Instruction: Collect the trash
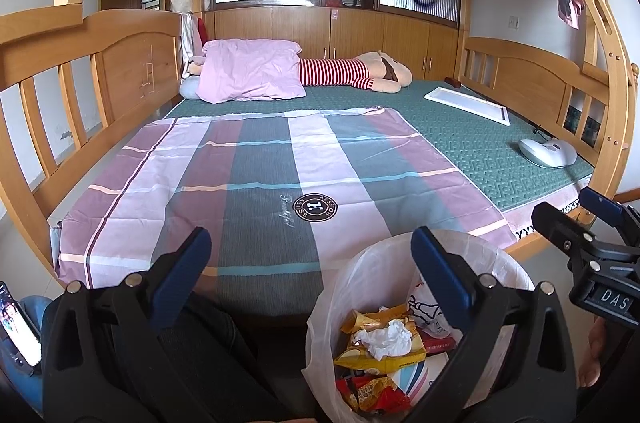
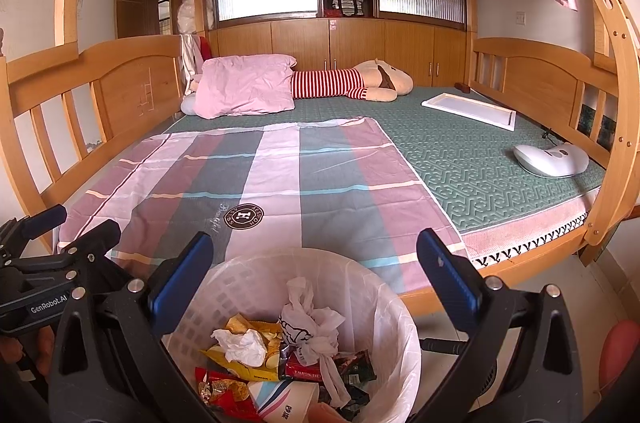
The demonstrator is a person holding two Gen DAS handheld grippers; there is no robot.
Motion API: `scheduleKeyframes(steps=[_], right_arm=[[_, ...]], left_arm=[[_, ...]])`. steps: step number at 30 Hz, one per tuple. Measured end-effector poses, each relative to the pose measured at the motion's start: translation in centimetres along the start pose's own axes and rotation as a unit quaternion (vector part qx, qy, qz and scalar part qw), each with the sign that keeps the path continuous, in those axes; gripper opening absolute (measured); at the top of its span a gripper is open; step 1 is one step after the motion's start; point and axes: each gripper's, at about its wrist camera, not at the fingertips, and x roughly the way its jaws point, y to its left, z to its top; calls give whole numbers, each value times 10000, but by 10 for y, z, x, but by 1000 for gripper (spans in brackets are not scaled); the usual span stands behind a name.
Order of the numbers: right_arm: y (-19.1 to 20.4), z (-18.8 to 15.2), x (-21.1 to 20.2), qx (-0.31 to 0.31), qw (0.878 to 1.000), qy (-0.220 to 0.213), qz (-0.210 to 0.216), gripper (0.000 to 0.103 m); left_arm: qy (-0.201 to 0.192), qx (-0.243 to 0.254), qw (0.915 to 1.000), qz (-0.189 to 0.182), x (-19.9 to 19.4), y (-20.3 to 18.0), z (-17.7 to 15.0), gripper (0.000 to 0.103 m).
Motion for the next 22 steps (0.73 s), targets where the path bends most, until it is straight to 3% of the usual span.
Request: scheduleKeyframes(steps=[22], right_arm=[[-3, -3, 5, 33, 10000, 77, -3, 99]], left_arm=[[152, -58, 9999, -16, 6, 2, 0, 99]])
